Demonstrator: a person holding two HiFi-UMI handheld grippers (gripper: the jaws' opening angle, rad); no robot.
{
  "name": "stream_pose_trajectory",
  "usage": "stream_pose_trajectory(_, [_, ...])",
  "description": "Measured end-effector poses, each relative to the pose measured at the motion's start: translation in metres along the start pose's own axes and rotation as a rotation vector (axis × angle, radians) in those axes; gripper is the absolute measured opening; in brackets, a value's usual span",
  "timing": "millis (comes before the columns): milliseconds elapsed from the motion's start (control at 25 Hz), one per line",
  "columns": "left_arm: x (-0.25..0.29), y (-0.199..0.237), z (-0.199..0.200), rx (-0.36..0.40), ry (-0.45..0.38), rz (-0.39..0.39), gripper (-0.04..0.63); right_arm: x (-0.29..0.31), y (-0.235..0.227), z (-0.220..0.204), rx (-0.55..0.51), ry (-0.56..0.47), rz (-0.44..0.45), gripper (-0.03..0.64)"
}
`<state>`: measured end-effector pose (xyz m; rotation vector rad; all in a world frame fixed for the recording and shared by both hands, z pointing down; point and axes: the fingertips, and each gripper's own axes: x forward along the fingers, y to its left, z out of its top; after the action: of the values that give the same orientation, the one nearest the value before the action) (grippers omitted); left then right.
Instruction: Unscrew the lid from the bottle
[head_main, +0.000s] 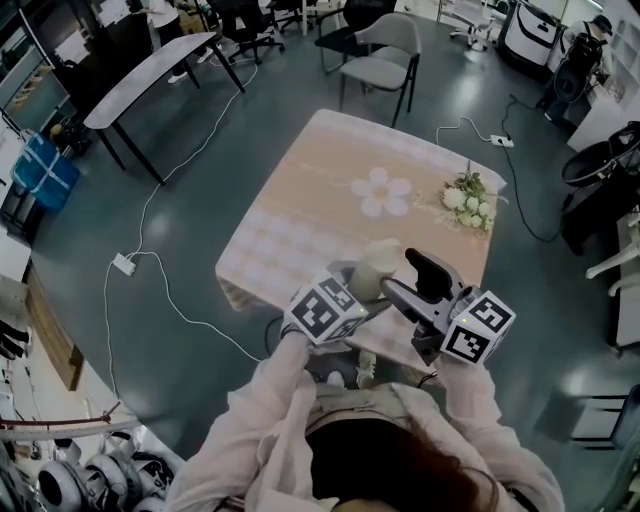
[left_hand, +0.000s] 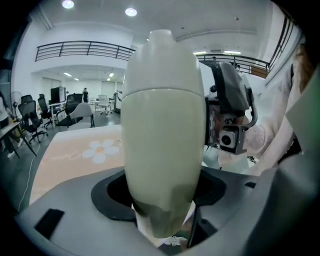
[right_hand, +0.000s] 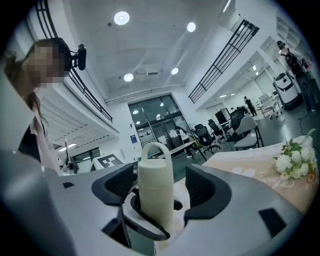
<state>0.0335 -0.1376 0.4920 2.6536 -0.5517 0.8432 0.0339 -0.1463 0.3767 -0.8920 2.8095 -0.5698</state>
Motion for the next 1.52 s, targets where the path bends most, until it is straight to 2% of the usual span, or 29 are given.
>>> stream_pose_trajectory(240, [0.015,-0.012,-0.006,0.1,0.082,-0.061,0.316,0.013,-0.004,-0.008,-0.025,0.04,0.025,0.319])
stream_pose_trajectory(480, [0.012,-0.013,-0.007,0.155,0.089,-0.111,0.316,0.014,0.0,-0.007,-0.036,0.021,0.106,0.301])
stream_pose_trajectory(560, [0.008,-0.021,-0.006,0.158,0.067,-0.196,0.314,0.013,0.006,-0.006,-0.037,0.006,0.171,0.298])
stream_pose_trajectory(680, [-0.002,-0.044,-0.009,0.182,0.047,-0.364,0.316,0.007,0.025,-0.008,-0.067,0.021,0.334,0.298])
stream_pose_trajectory(760, [-0.006,-0.052,-0.013,0.211,0.06,-0.427,0.316,0.001,0.032,-0.011,-0.084,0.04,0.439,0.299])
stream_pose_trajectory(800, [-0.004,-0.051,-0.014,0.213,0.068,-0.422,0.316,0.0,0.029,-0.012,-0.076,0.046,0.45,0.299])
stream_pose_trajectory(840, [-0.002,-0.046,-0.014,0.204,0.071,-0.39,0.316,0.0,0.023,-0.013,-0.055,0.047,0.425,0.3])
stream_pose_trajectory(920, [0.003,-0.028,-0.012,0.167,0.066,-0.274,0.316,0.005,0.006,-0.011,0.001,0.027,0.305,0.333])
stream_pose_trajectory(960, [0.005,-0.018,-0.01,0.151,0.065,-0.209,0.316,0.008,0.0,-0.009,0.026,0.012,0.243,0.389])
stream_pose_trajectory(1040, [0.008,-0.003,-0.009,0.142,0.072,-0.1,0.316,0.012,-0.005,-0.007,0.066,-0.008,0.148,0.414])
stream_pose_trajectory(1120, [0.01,0.003,-0.01,0.16,0.09,-0.047,0.316,0.017,-0.009,-0.009,0.075,-0.001,0.082,0.4])
stream_pose_trajectory(1200, [0.011,-0.001,-0.011,0.181,0.106,-0.053,0.316,0.019,-0.007,-0.012,0.038,0.017,0.082,0.305])
stream_pose_trajectory(1280, [0.008,-0.011,-0.014,0.215,0.115,-0.105,0.316,0.014,0.004,-0.014,-0.027,0.039,0.17,0.302])
stream_pose_trajectory(1440, [-0.005,-0.047,-0.017,0.291,0.107,-0.344,0.316,-0.006,0.036,-0.015,-0.141,0.054,0.486,0.301])
stream_pose_trajectory(1480, [-0.007,-0.052,-0.015,0.292,0.101,-0.375,0.316,-0.009,0.038,-0.013,-0.138,0.049,0.523,0.302])
stream_pose_trajectory(1520, [-0.008,-0.052,-0.014,0.282,0.092,-0.374,0.316,-0.009,0.036,-0.011,-0.129,0.042,0.516,0.304])
